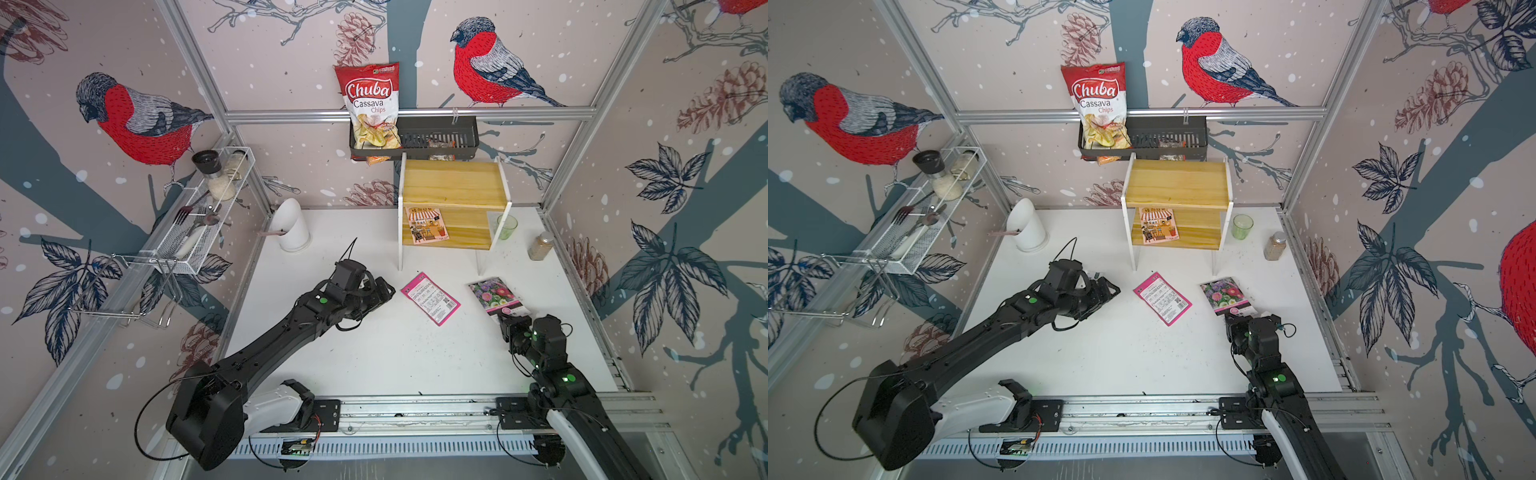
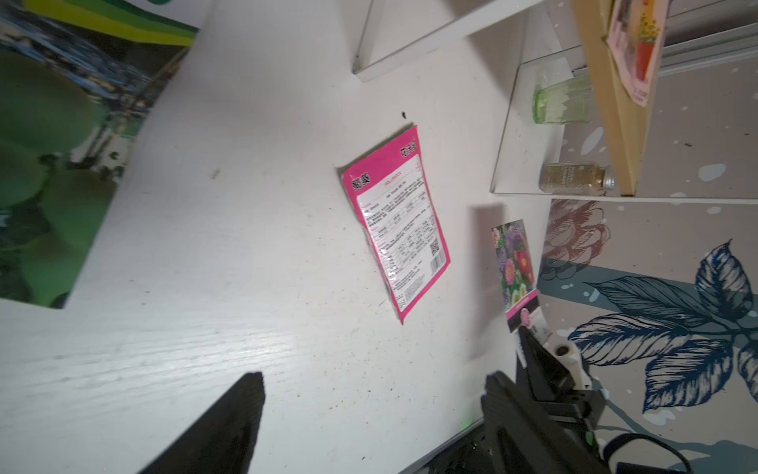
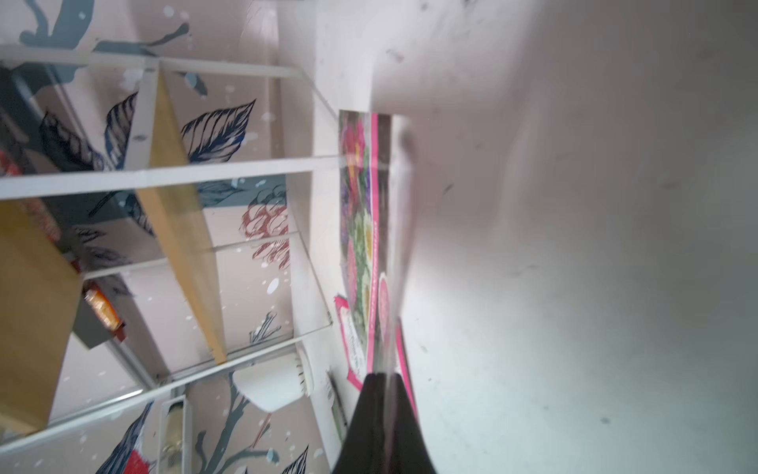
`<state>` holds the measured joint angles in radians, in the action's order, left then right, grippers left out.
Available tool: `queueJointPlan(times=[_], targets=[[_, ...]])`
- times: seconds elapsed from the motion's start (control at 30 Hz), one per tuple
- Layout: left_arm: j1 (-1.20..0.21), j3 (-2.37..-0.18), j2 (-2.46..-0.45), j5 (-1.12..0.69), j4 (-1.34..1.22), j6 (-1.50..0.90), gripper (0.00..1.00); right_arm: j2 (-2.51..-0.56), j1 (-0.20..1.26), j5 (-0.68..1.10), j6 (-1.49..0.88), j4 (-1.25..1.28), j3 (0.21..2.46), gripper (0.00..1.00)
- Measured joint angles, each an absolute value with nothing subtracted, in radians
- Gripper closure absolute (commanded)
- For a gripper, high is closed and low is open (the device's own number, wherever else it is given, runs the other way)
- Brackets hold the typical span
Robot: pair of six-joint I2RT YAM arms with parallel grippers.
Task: Take the seed bag off the shelf
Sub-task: Place the seed packet at the center of the board.
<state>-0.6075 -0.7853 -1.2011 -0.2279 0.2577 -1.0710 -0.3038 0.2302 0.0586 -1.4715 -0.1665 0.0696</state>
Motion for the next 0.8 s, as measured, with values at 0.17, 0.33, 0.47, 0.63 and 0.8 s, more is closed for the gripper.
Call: queueJointPlan(times=[0.17,0.33,0.47,0.63,0.8], targets=[[-0.675,-0.821,-1.279,-0.104,0.115,-1.215,0.10,-0.290,0.200,0.048,-1.475,-0.178,0.072,0.06],[-0.723,-0.945,-1.397,0.018,-0.021,-1.291,0.05,-0.331,0.183,0.036,-1.455,-0.318,0.119,0.00],[-0.778,-0.984,-1.483,0.094,-0.140,-1.352,0.05,-0.379,0.167,0.049,-1.425,-0.379,0.135,0.00],[-0.830,-0.987,-1.584,0.169,-0.249,-1.452,0.05,-0.439,0.141,0.089,-1.386,-0.363,0.147,0.00],[-0.852,-1.054,-1.650,0.258,-0.303,-1.486,0.05,-0.485,0.115,0.136,-1.345,-0.326,0.151,0.00]])
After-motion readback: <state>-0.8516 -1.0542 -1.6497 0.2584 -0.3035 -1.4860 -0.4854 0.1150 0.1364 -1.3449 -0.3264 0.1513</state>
